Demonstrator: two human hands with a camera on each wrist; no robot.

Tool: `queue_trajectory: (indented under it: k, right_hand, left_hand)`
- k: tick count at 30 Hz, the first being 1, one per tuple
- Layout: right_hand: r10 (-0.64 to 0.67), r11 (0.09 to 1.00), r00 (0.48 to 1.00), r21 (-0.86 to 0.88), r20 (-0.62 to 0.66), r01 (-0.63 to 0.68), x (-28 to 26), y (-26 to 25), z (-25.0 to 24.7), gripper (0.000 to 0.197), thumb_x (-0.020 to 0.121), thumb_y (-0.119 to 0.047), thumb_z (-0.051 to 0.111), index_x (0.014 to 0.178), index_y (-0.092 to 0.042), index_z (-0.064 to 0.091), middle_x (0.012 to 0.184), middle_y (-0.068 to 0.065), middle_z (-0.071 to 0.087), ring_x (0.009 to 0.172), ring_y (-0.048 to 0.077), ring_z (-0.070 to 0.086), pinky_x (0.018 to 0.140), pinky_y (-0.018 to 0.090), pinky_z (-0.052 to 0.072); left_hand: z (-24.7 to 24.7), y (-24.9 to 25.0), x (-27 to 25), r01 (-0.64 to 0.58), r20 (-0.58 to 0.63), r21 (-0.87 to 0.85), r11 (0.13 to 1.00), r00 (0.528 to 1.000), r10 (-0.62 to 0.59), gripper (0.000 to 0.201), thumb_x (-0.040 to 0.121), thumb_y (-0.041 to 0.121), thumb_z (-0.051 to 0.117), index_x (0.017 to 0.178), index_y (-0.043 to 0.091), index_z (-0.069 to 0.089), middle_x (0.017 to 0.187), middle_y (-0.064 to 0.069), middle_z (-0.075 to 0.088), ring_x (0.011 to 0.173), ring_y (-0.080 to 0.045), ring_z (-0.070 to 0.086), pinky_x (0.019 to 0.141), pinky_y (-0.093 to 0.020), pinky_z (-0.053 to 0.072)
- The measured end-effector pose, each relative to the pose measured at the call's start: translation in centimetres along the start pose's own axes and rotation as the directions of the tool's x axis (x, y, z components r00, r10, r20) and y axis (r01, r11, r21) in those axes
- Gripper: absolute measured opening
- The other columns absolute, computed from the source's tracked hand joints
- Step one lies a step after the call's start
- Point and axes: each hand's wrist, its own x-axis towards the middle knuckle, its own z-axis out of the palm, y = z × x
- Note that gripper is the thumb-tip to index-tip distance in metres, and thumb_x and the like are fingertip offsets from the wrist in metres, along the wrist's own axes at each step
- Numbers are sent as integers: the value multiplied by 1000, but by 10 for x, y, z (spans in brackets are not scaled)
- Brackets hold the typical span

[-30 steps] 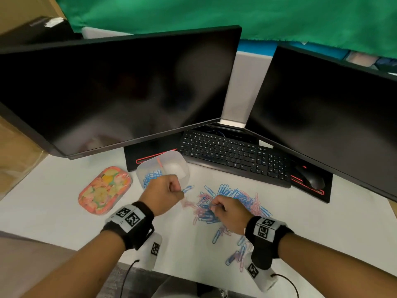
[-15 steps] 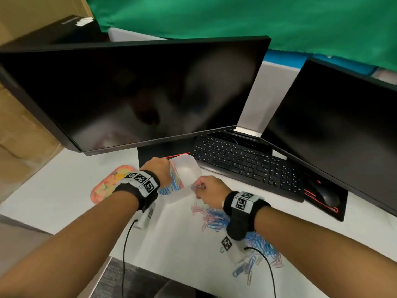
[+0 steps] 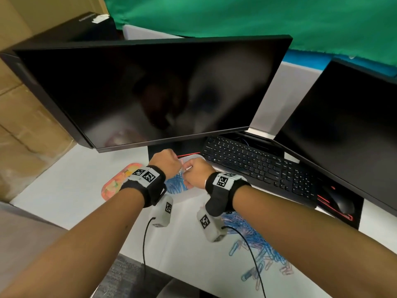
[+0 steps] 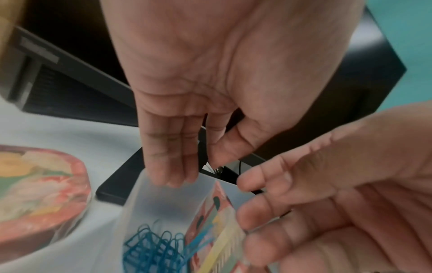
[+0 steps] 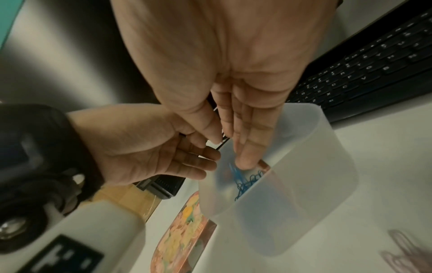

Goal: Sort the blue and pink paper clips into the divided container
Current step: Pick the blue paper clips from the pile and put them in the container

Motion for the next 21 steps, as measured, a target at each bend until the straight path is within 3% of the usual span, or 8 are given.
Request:
queue_trajectory:
  k: [4, 6, 9, 11, 17, 21]
  right_hand:
    - [-64, 998, 997, -18, -43, 63, -19, 13, -18, 34, 83, -8, 55, 116, -15, 62, 110, 11, 68, 100, 27, 65, 89, 42, 55]
    - [-75, 997, 996, -41, -57, 72, -33, 30, -31, 28, 85, -10, 52, 109, -18, 65, 105, 8, 69, 94, 25, 67, 85, 41, 55]
    - [-74, 995, 991, -69, -113, 66, -59, 64, -48, 22, 86, -9, 49, 92, -20, 68, 92, 3, 71, 81, 20, 68, 79, 35, 56]
    - [-66, 990, 991, -135, -120, 49, -77, 92, -57, 21, 89, -9, 49, 93, -14, 69, 94, 0, 71, 85, 16, 66, 82, 29, 54]
    - [10, 972, 996, -231, -85, -29, -131, 167, -65, 17, 90, -14, 49, 88, -13, 66, 85, 2, 68, 80, 19, 63, 76, 28, 51]
    - [-11, 935, 1000, -354, -10, 7, -159, 194, -51, 19, 88, -13, 46, 88, -19, 64, 82, -5, 64, 75, 15, 58, 70, 27, 47]
  left_hand:
    - [6, 5, -10, -115, 11, 14, 993, 993, 115, 12, 89, 18, 48, 85, 22, 59, 90, -3, 64, 87, -24, 61, 72, -30, 50]
    - [14, 13, -22, -234, 34, 73, 970, 972, 232, 13, 87, 16, 48, 84, 25, 59, 80, 2, 62, 82, -22, 61, 73, -26, 49]
    - [36, 23, -41, -466, 128, 137, 874, 884, 451, 20, 84, 14, 48, 93, 25, 63, 78, 3, 63, 80, -21, 60, 73, -24, 44]
    - [55, 27, -49, -543, 188, 110, 833, 834, 519, 21, 82, 16, 48, 89, 26, 65, 83, 3, 68, 82, -20, 62, 76, -27, 50]
    - [110, 29, -67, -628, 380, 142, 765, 749, 544, 19, 81, 16, 49, 86, 22, 67, 95, 8, 70, 88, -17, 63, 76, -24, 48]
    - [143, 29, -83, -677, 485, 188, 712, 694, 532, 16, 84, 31, 53, 88, 21, 65, 94, 4, 68, 88, -19, 62, 80, -30, 51]
